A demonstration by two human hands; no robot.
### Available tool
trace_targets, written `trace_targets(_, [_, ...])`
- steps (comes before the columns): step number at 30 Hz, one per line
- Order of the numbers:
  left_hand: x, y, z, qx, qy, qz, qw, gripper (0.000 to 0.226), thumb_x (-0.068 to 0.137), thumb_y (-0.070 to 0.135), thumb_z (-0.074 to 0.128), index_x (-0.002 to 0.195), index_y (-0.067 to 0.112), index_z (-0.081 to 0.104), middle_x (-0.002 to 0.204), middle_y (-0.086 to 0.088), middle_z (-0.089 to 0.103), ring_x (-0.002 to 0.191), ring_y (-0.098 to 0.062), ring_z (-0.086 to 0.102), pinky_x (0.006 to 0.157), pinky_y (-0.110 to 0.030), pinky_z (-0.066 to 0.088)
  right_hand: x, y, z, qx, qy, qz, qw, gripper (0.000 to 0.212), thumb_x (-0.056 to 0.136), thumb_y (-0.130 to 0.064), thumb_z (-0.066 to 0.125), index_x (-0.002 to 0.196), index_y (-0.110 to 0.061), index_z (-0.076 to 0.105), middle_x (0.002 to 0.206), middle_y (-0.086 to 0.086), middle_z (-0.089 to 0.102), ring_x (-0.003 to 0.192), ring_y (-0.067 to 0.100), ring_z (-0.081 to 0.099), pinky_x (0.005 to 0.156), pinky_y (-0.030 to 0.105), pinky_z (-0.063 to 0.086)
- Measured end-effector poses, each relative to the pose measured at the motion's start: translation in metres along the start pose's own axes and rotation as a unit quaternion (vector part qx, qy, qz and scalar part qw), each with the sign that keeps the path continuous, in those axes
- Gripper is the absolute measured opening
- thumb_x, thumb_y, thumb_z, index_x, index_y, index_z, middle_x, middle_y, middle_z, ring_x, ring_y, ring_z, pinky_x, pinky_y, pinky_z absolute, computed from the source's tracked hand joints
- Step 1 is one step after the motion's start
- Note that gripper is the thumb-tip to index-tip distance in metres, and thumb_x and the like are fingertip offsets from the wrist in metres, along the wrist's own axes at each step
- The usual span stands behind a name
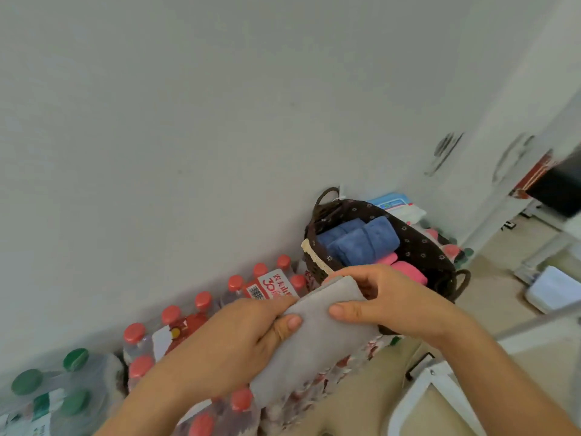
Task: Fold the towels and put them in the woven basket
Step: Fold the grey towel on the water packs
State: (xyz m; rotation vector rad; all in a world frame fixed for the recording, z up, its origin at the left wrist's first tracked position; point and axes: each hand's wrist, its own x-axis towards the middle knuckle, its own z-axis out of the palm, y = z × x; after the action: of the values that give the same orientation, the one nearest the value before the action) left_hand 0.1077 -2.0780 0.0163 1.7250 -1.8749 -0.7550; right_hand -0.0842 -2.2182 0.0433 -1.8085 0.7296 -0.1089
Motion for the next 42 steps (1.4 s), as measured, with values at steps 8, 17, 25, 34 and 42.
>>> trace_targets(8, [0.163, 0.056, 0.062, 0.005, -0.007, -0.055, 0.998, 0.03, 0.097, 0.046, 0.042, 0.124, 0.036, 0.048, 0.113, 0.014, 0.062, 0.099, -0.006, 0.056, 0.083, -0.027, 0.045, 0.021, 0.072, -0.161, -0.16, 0.068, 0.047, 0.984, 0.026, 0.064, -0.035, 0.081, 0.087, -0.03, 0.07, 0.09, -0.007, 0.072, 0.09, 0.018, 0.065, 0.088, 0.047, 0.051])
trace_targets(17, [0.222, 0.052, 0.109, 0.153, 0.096, -0.204, 0.962, 0.027, 0.093, 0.051, 0.045, 0.112, 0.033, 0.053, 0.103, 0.009, 0.065, 0.092, -0.01, 0.059, 0.079, -0.03, 0.048, 0.081, 0.125, -0.191, -0.36, 0.062, 0.039, 0.93, 0.017, 0.072, -0.04, 0.071, 0.084, -0.034, 0.06, 0.082, -0.017, 0.056, 0.085, 0.009, 0.056, 0.07, 0.027, 0.046])
trace_targets(25, [0.23, 0.05, 0.118, 0.332, 0.111, -0.225, 0.909, 0.037, 0.089, 0.059, 0.04, 0.098, 0.027, 0.055, 0.093, 0.007, 0.057, 0.081, -0.018, 0.061, 0.061, -0.032, 0.048, 0.095, 0.132, -0.188, -0.455, 0.031, 0.016, 0.89, 0.022, 0.077, -0.041, 0.066, 0.091, -0.03, 0.053, 0.099, -0.005, 0.059, 0.093, 0.019, 0.056, 0.067, 0.029, 0.037])
trace_targets(34, [0.228, 0.022, 0.108, 0.34, 0.144, -0.151, 0.917, 0.037, 0.088, 0.047, 0.041, 0.094, 0.021, 0.067, 0.101, 0.003, 0.06, 0.096, -0.02, 0.056, 0.083, -0.036, 0.049, 0.1, 0.134, -0.185, -0.38, 0.097, -0.003, 0.92, 0.027, 0.076, -0.044, 0.07, 0.092, -0.027, 0.056, 0.094, -0.007, 0.061, 0.093, 0.019, 0.057, 0.071, 0.032, 0.042])
trace_targets(42, [0.234, 0.03, 0.111, 0.377, 0.118, -0.166, 0.904, 0.06, 0.086, 0.057, 0.035, 0.125, 0.017, 0.056, 0.108, -0.005, 0.059, 0.096, -0.026, 0.057, 0.084, -0.04, 0.049, 0.1, 0.138, -0.178, -0.465, 0.096, -0.013, 0.88, 0.032, 0.083, -0.047, 0.062, 0.101, -0.023, 0.05, 0.104, 0.001, 0.062, 0.1, 0.025, 0.057, 0.068, 0.033, 0.037])
